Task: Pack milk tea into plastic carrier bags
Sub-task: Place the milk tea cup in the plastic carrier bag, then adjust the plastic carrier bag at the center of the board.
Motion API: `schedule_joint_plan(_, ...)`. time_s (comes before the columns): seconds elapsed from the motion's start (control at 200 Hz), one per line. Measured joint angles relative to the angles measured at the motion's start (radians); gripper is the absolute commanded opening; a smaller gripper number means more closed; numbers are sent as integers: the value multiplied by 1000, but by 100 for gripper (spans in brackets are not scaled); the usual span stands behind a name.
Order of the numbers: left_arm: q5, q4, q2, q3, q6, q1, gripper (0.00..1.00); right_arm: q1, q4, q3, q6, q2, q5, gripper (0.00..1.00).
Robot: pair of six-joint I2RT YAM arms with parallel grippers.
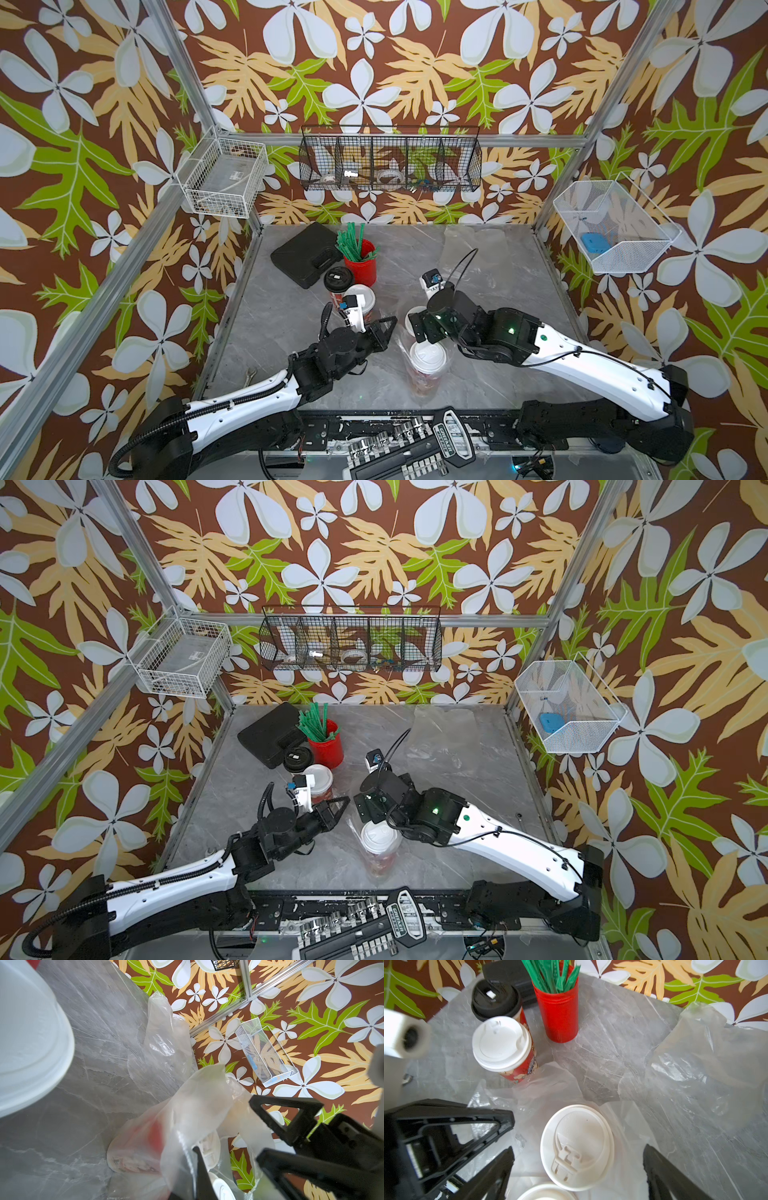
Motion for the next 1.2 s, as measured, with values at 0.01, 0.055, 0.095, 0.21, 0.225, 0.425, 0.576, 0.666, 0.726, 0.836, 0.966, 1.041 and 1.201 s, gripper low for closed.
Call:
schedule_joint_plan(0.01, 0, 1, 0, 0, 0, 0, 0, 0, -2, 2, 0, -6, 3, 96)
schedule_joint_plan(0.055, 0, 2, 0, -2, -2, 0, 0, 0, -11, 4, 4, -30, 14, 95)
schedule_joint_plan(0.095, 0, 2, 0, -4, -2, 0, 0, -2, -23, 4, 15, -50, 29, 95)
schedule_joint_plan(0.21, 0, 5, -2, -11, -3, 0, 0, -24, -61, -9, 37, -88, 42, 96)
schedule_joint_plan(0.225, 1, 5, -2, -12, -3, 0, 0, -28, -68, -13, 44, -91, 40, 96)
schedule_joint_plan(0.425, 0, 10, -3, -17, -6, 0, 0, -89, -134, -114, 113, -121, -37, 89)
schedule_joint_plan(0.576, 0, 12, 2, -17, -6, 0, 0, -110, -135, -179, 154, -153, -111, 53)
schedule_joint_plan(0.666, 0, 15, 7, -17, -6, 0, 0, -121, -118, -197, 166, -164, -146, 30)
schedule_joint_plan(0.726, 0, 18, 10, -17, -5, 0, 0, -126, -104, -199, 172, -165, -161, 16)
schedule_joint_plan(0.836, -1, 18, 11, -17, -5, 0, 0, -133, -81, -196, 174, -150, -177, 0)
schedule_joint_plan(0.966, -9, 16, 4, -16, 2, 0, 0, -135, -61, -182, 163, -116, -184, 0)
schedule_joint_plan(1.041, -19, 10, -4, -9, 3, 0, 0, -137, -51, -171, 151, -97, -185, 0)
schedule_joint_plan(1.201, -40, -3, -10, 10, 28, 0, 0, -144, -31, -156, 130, -85, -176, 0)
